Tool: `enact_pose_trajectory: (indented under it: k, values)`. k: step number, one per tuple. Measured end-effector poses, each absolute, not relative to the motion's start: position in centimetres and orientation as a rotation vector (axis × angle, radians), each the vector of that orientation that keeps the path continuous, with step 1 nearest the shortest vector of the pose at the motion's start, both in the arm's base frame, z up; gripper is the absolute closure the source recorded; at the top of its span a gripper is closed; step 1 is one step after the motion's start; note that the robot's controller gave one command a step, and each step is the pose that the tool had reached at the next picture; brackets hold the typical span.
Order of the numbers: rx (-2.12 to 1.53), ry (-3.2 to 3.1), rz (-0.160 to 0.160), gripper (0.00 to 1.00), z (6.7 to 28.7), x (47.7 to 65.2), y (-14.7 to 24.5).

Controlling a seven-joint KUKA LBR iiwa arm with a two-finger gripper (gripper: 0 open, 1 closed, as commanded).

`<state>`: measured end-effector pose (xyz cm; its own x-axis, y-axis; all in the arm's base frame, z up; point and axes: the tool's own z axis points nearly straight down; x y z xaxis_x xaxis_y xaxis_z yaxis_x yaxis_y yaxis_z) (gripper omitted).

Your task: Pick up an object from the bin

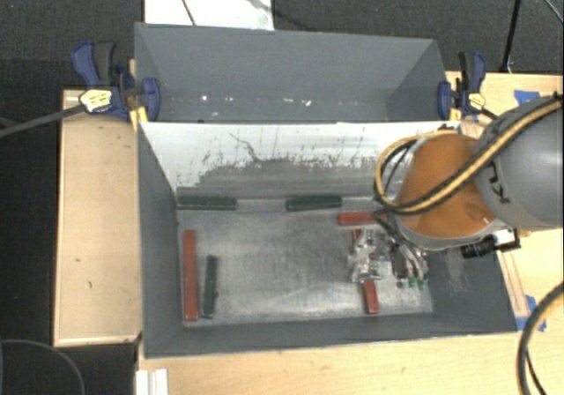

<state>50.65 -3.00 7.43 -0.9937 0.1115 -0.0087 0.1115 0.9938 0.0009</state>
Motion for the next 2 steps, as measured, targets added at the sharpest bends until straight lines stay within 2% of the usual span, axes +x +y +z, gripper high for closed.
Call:
enact_pose_trajectory:
  k: [1, 2]
  values:
    - [0.177, 3.128, 0.001, 1.0, 7.4, 50.6, -3.0]
    - [0.201, 3.128, 0.0, 0.0, 18.5, 49.6, -4.6]
